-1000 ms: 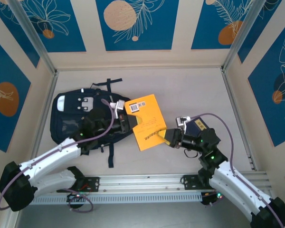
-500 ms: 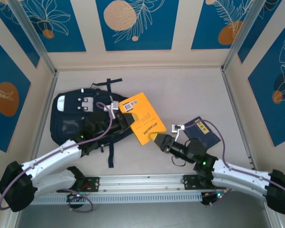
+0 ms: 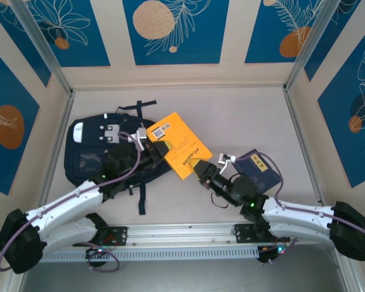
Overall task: Pack the student bag
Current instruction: Pass the book.
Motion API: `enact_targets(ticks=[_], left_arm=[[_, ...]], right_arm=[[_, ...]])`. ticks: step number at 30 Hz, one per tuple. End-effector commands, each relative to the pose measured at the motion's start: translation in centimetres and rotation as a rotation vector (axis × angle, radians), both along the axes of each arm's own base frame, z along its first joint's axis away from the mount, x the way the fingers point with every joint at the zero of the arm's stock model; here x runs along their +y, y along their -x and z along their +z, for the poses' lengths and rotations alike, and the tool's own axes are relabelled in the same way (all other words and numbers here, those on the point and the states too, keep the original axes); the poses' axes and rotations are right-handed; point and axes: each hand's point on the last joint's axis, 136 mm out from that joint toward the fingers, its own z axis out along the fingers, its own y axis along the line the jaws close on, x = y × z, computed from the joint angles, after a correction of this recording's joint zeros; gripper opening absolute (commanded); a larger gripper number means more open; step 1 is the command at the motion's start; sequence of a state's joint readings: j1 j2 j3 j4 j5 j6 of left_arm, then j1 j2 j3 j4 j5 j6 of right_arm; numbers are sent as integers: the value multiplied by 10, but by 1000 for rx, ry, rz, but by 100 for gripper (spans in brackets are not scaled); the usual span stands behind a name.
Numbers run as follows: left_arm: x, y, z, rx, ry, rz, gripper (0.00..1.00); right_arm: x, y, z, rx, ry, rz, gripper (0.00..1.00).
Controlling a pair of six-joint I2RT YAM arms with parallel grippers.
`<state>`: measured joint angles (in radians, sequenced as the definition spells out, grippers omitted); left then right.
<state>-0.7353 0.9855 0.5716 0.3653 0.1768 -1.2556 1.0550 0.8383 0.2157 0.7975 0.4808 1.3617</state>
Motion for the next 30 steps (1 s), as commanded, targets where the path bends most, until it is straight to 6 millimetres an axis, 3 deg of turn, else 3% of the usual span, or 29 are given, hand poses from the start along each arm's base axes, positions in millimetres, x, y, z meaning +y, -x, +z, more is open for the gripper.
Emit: enact_targets(ticks=[1, 6, 15, 18, 22, 24, 28, 30], left_arm=[[7, 8, -8, 0, -39, 8, 3], [11, 5, -15, 35, -3, 40, 5], [1, 6, -10, 44, 41, 0, 1], [1, 8, -9, 43, 42, -3, 1], [4, 9, -12, 49, 34, 6, 3], [7, 10, -13, 49, 21, 14, 12], [17, 12, -16, 0, -72, 28, 49], [23, 13, -18, -17, -151, 30, 62]], right_arm=[[-25, -8, 58, -54, -180, -98, 46], [-29, -6, 63, -87, -194, -89, 47], [8, -8, 83, -160, -161, 15, 45], [11, -15, 82, -152, -161, -3, 36], [6, -25, 75, -121, -161, -38, 12], [-3, -29, 66, -93, -145, -71, 5], [-31, -31, 26, 17, -19, -149, 0], [-49, -30, 0, 67, 79, -188, 0]])
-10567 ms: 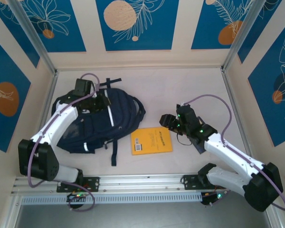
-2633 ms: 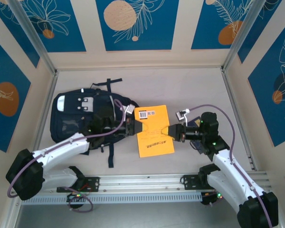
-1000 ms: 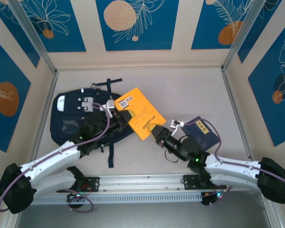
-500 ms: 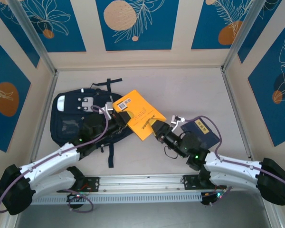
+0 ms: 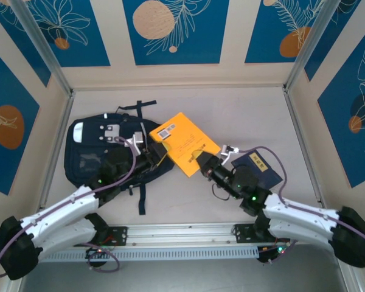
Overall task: Pack the student bag
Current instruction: Pass the book, then move the student bag to the center of the table.
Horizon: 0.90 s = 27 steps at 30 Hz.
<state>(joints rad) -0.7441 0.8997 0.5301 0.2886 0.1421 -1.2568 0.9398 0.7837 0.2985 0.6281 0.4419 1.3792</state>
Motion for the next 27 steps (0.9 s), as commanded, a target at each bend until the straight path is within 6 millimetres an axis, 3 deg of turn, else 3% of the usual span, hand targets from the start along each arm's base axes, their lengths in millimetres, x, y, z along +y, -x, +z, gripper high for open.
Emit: enact_targets(ticks=[1, 5, 8, 12, 17, 24, 27], left_arm=[[13, 1, -11, -38, -194, 5, 65], [44, -13, -29, 17, -557, 64, 70], [74, -36, -43, 116, -721, 144, 70], [95, -68, -62, 190, -746, 218, 66], [106, -112, -90, 270, -883, 229, 55], [76, -153, -128, 337, -831, 79, 44], [54, -158, -146, 376, -779, -14, 28]], right_arm=[[-43, -4, -35, 98, 113, -141, 0], [-81, 7, -84, 206, 171, -203, 0], [-94, 14, -102, 228, 213, -197, 0], [-98, 20, -120, 257, 235, -184, 0], [-96, 21, -131, 276, 239, -167, 0], [-94, 24, -138, 288, 259, -139, 0], [-96, 24, -140, 292, 264, -139, 0]])
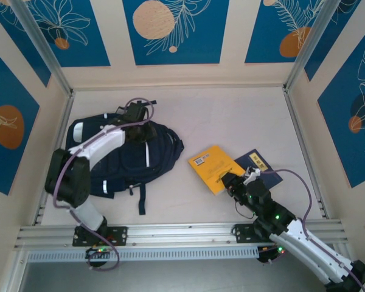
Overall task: Pack the student bag
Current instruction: Move the student bag to the center of the table.
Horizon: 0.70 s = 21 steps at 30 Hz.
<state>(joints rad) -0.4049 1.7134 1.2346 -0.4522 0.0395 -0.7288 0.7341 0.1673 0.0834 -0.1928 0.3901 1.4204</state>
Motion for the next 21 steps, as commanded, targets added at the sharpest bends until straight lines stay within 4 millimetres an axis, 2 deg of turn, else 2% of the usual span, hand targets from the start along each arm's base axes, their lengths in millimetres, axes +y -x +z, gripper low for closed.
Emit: enact_targets(ticks=[1, 5, 9, 13, 16, 21], left_arm=[[-29, -1, -10, 57, 102, -106, 21], [-60, 10, -23, 101, 140, -200, 0], [-99, 33, -17, 106, 125, -354, 0], [-137, 65, 2, 89, 109, -529, 0], [-140, 81, 15, 80, 100, -569, 0], [-122, 90, 53, 8, 116, -567, 0]], right_arm=[[1, 1, 3, -20, -10, 20, 0], [-4, 4, 7, -31, 39, 32, 0], [-21, 8, 15, -36, 170, 17, 0], [-30, 9, 40, -115, 258, 25, 0], [-33, 12, 63, -174, 330, 54, 0], [-38, 21, 101, -248, 464, 131, 0]])
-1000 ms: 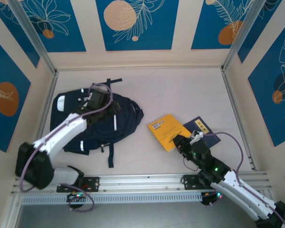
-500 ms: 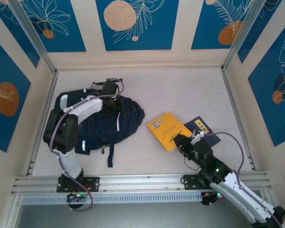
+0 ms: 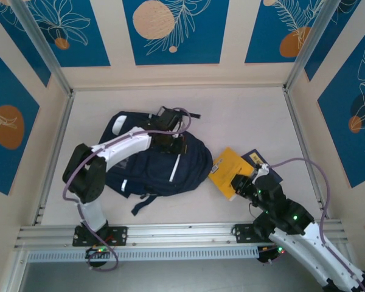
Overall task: Pack the student bag
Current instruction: Move the student bag to the center of the table, then open the student bag at the center of the table.
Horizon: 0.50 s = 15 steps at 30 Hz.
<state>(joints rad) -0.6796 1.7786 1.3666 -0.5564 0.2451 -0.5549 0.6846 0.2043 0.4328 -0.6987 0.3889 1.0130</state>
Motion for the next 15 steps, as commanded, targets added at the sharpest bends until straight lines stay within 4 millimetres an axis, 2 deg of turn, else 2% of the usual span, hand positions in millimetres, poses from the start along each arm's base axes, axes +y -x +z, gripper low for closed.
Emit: enact_targets(ticks=[1, 6, 10, 12, 15], left_arm=[[11, 14, 51, -40, 79, -48, 0], [15, 24, 106, -111, 143, -101, 0], [16, 34, 139, -153, 194, -146, 0], [20, 36, 147, -172, 192, -148, 0], [26, 35, 152, -180, 192, -135, 0]], right_arm=[[2, -3, 68, -214, 34, 76, 0], [2, 2, 98, -278, 45, 119, 0], [6, 0, 108, -291, 16, 122, 0], [5, -3, 109, -285, 29, 110, 0], [-12, -7, 106, -250, 89, 26, 0]])
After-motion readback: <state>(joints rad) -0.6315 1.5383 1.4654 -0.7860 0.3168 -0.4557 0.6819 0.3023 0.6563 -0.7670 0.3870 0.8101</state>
